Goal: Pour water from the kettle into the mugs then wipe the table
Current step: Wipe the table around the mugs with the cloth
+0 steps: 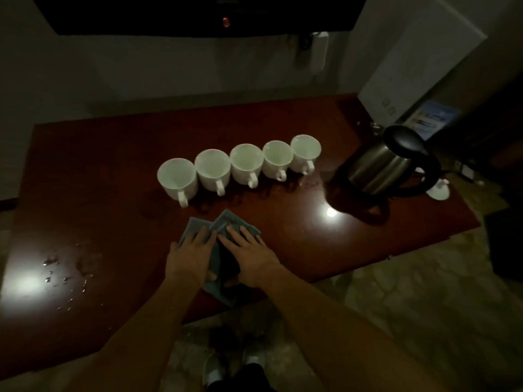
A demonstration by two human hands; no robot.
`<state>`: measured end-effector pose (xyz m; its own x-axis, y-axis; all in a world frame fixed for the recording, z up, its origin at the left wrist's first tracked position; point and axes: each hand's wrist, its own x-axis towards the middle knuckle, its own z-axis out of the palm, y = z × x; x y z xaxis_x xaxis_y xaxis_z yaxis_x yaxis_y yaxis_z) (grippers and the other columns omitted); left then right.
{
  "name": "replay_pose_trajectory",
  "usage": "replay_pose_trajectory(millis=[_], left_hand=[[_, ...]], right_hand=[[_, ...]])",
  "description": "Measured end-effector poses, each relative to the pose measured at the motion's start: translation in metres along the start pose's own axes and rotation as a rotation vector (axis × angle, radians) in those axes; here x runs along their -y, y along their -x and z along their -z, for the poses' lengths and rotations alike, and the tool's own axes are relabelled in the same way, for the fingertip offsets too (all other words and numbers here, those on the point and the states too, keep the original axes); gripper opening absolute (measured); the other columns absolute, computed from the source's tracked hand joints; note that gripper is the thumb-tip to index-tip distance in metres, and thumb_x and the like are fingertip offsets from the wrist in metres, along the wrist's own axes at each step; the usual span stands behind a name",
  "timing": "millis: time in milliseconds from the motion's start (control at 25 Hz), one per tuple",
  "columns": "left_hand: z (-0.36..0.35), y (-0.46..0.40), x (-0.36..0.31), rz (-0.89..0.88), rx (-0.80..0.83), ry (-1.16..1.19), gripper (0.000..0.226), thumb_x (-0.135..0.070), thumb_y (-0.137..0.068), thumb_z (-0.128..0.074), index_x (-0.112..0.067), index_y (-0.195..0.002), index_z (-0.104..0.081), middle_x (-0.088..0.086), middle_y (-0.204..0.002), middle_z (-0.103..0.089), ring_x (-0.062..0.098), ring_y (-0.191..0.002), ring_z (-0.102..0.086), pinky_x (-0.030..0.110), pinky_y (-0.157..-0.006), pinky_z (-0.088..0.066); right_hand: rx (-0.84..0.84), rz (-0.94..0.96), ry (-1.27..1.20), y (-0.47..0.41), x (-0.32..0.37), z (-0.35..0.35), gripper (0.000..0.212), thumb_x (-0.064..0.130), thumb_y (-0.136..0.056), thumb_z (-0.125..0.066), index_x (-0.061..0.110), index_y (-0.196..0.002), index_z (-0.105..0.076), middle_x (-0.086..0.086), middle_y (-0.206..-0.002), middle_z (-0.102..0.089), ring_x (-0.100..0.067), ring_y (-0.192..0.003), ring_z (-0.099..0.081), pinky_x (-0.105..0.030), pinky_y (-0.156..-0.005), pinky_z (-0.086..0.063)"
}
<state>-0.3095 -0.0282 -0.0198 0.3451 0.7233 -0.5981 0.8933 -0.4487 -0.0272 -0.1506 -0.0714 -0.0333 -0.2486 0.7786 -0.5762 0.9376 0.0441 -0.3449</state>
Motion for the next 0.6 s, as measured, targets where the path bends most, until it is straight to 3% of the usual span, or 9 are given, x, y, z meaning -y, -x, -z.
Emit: replay_pose_trajectory(millis=[360, 600], left_hand=[[0.024, -0.045, -0.112, -0.119, 0.026, 0.043, 0.104, -0.047, -0.094, -0.067, -0.027, -0.160, 0.011, -0.001, -0.167, 0.017, 0.026, -0.154, 0.004, 0.047, -0.122, -0.018], [0.048, -0.081, -0.203, -0.085, 0.064, 0.118, 0.106, -0.039, -0.093, -0.071, -0.028, -0.160, 0.011, -0.002, -0.167, 0.020, 0.026, -0.154, 0.010, 0.045, -0.123, -0.017]], right_hand=[[-0.023, -0.094, -0.024, 0.046, -0.113, 0.023, 0.111, 0.054, -0.084, -0.072, 0.037, -0.160, 0.008, 0.008, -0.168, 0.020, -0.022, -0.155, 0.016, -0.049, -0.124, 0.002], [-0.046, -0.033, -0.010, 0.066, -0.217, 0.042, 0.113, 0.058, -0.083, -0.071, 0.038, -0.160, 0.009, 0.008, -0.167, 0.021, -0.020, -0.155, 0.016, -0.047, -0.123, 0.003]])
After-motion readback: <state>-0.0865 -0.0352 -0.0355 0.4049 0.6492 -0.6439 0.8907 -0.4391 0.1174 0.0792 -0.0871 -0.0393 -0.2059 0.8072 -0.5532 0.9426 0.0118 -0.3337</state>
